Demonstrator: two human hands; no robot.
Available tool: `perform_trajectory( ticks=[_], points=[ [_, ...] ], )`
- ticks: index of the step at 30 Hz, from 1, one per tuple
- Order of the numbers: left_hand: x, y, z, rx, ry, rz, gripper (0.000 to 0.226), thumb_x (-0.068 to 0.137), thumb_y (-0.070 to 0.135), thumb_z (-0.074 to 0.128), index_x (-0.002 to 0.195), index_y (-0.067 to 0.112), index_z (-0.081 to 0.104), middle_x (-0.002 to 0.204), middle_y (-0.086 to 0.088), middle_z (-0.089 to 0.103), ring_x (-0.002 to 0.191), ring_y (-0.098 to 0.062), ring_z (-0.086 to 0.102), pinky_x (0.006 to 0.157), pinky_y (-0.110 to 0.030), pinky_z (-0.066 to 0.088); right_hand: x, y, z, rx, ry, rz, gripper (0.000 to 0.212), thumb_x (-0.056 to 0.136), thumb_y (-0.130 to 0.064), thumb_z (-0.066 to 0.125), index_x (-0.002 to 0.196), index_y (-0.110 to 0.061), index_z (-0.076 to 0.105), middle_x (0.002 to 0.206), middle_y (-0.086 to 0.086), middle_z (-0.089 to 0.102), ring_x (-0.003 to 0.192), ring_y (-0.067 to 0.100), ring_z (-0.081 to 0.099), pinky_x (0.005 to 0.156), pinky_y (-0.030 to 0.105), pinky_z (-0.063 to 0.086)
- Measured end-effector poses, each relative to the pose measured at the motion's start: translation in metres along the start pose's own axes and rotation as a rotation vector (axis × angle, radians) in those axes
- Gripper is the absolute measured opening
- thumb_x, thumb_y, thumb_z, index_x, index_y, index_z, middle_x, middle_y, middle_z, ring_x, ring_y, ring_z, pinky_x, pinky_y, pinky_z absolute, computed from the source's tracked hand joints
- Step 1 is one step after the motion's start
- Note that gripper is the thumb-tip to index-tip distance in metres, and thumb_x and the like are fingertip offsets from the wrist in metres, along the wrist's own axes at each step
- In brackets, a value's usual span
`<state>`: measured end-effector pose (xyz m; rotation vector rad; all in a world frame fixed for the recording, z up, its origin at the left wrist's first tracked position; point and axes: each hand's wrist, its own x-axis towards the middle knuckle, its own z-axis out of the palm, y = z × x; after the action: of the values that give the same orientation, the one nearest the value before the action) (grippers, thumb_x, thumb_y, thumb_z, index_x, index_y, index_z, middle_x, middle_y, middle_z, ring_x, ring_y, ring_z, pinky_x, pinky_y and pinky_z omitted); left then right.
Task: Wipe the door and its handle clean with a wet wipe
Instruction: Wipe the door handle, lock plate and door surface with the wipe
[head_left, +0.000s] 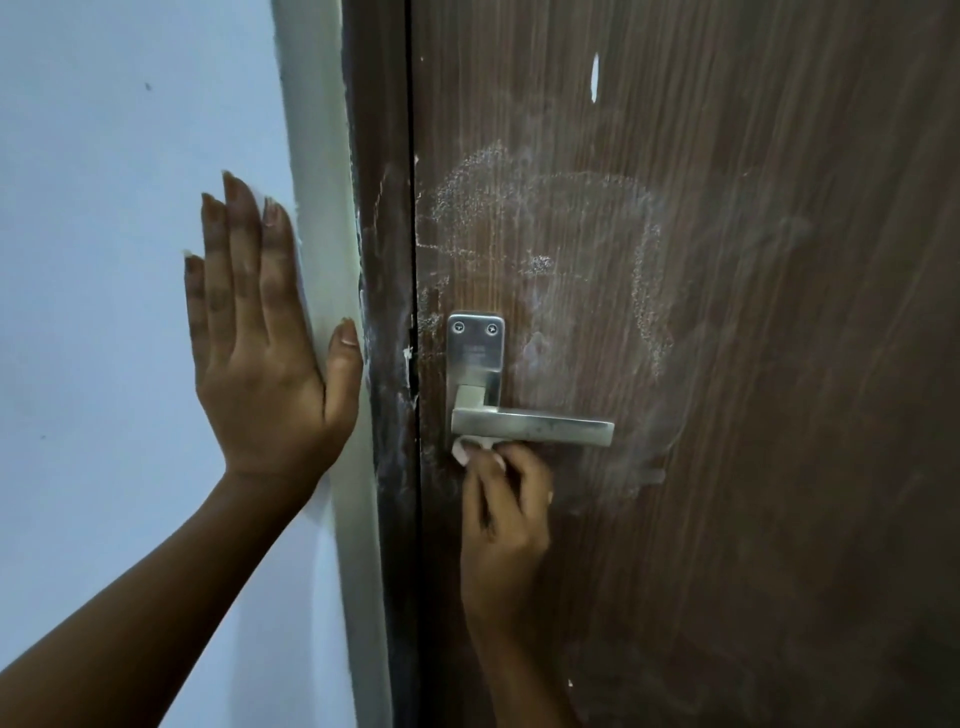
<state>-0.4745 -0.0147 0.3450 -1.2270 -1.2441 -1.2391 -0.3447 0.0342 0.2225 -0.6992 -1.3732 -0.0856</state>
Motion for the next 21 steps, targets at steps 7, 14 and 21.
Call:
perform_trajectory(
  ticks=[7, 14, 21],
  points=[
    [0.001, -0.001, -0.001, 0.005, -0.032, -0.018, 0.063, 0.091, 0.023, 0.042, 0.145, -0.004, 0.023, 0.152, -0.027, 0.023, 0.143, -0.038, 0.016, 0.121, -0.041, 0.009, -0.028, 0.030, -0.006, -0.422, -0.345, -0.433, 0.037, 0.086, -0.002, 0.048, 0.122, -0.001, 0.055, 0.132, 0.010, 0.042, 0.127, 0.026, 0.038, 0.114, 0.031, 0.019],
    [0.001, -0.002, 0.000, -0.001, -0.032, -0.031, 0.062, 0.092, 0.026, 0.042, 0.145, -0.003, 0.025, 0.152, -0.026, 0.025, 0.143, -0.037, 0.018, 0.120, -0.041, 0.010, -0.032, 0.043, -0.024, -0.493, -0.557, -0.341, 0.049, 0.097, -0.031, 0.033, 0.139, -0.006, 0.032, 0.145, 0.007, 0.037, 0.137, 0.020, 0.024, 0.116, 0.029, 0.010],
    [0.001, -0.002, 0.000, 0.015, -0.050, -0.035, 0.061, 0.094, 0.029, 0.039, 0.145, -0.003, 0.026, 0.152, -0.026, 0.025, 0.144, -0.037, 0.018, 0.120, -0.043, 0.011, -0.032, 0.036, -0.018, -0.571, -0.864, -0.510, 0.054, 0.098, -0.038, 0.025, 0.143, -0.007, 0.029, 0.148, 0.008, 0.033, 0.139, 0.020, 0.023, 0.115, 0.031, 0.007]
  ],
)
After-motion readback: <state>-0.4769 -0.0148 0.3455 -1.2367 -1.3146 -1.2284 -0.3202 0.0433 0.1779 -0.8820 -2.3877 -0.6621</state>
